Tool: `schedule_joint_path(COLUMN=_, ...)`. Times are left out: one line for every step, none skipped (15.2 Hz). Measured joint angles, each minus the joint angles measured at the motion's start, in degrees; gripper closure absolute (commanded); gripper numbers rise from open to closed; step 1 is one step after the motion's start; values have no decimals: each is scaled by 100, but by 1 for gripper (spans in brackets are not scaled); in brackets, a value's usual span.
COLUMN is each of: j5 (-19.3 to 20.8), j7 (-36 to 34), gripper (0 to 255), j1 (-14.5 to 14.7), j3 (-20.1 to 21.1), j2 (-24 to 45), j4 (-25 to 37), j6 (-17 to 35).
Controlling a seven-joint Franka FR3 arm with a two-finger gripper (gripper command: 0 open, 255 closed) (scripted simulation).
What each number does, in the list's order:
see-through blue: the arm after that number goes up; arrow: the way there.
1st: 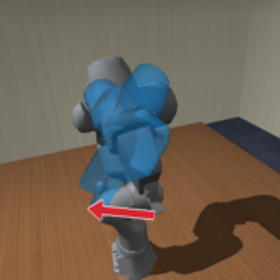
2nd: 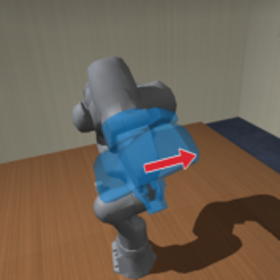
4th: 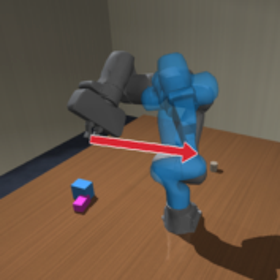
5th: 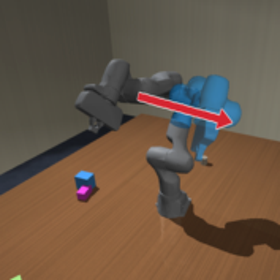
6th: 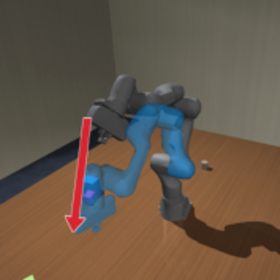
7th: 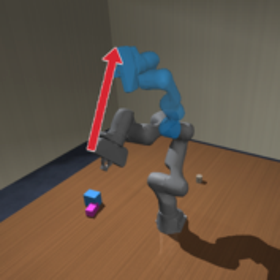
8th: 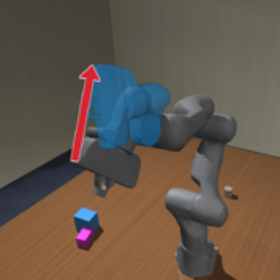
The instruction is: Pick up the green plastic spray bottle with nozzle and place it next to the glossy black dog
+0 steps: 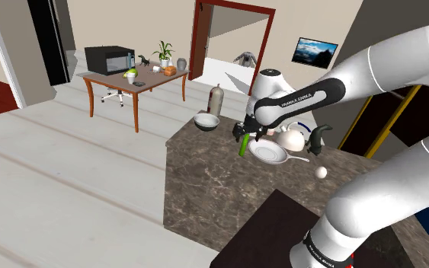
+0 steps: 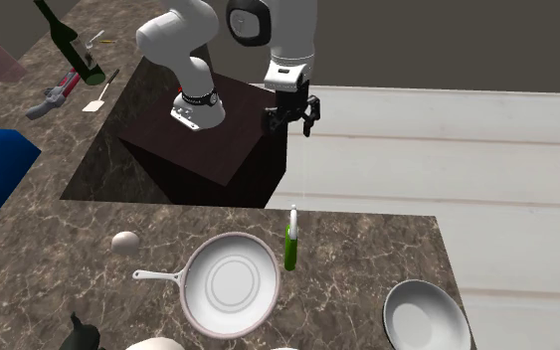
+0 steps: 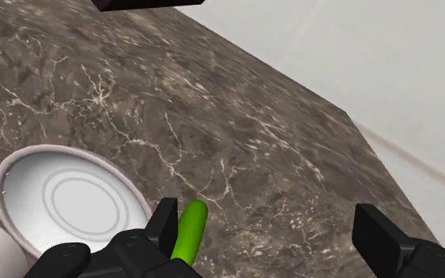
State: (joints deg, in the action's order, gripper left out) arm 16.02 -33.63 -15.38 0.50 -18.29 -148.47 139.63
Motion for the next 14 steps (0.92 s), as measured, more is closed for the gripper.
schedule_joint_path(j5=151, j7=-253, gripper=0, j1=-110, j3=37, j2=209, j4=46, j6=234)
schedule_joint_path(j5=309, j7=-505, gripper=0, j1=-222, j3=64, j2=380, j4=99, j6=425)
schedule_joint_path(j5=480, j7=-750, gripper=0, j1=-340, j3=79, j2=587, j4=202, j6=601)
schedule_joint_path(j5=671, j7=-1017, gripper=0, j1=-454, j3=94, j2=769, j4=270, j6=779)
schedule_joint_path(j5=877, j7=-1308, gripper=0, j1=-563, j3=112, j2=979, j4=386, j6=936)
schedule_joint_path(j5=1100, j7=-1608, gripper=0, j1=-667, j3=115, j2=1154, j4=468, j6=1087)
schedule_joint_path(j5=1346, j7=-1926, gripper=0, j1=-767, j3=109, j2=1338, j4=559, j6=1236)
schedule_joint_path(j5=1587, j7=-2234, gripper=0, j1=-856, j3=86, j2=1498, j4=651, j6=1358)
schedule_joint_path(j5=1871, j7=-2582, gripper=0, j1=-942, j3=55, j2=1749, j4=807, j6=1503)
schedule_joint_path(j5=2135, j7=-2927, gripper=0, j1=-995, j3=14, j2=1913, j4=920, j6=1596)
schedule_joint_path(j5=2414, j7=-3279, gripper=0, j1=-1044, j3=-49, j2=2099, j4=1044, j6=1703)
schedule_joint_path(j5=2641, j7=-3590, gripper=0, j1=-1074, j3=-116, j2=2281, j4=1218, j6=1757)
schedule_joint_path(j5=2893, j7=-3933, gripper=0, j1=-1083, j3=-194, j2=2481, j4=1390, j6=1823)
schedule_joint_path(j5=3112, j7=-4246, gripper=0, j1=-1090, j3=-284, j2=2623, j4=1523, j6=1873)
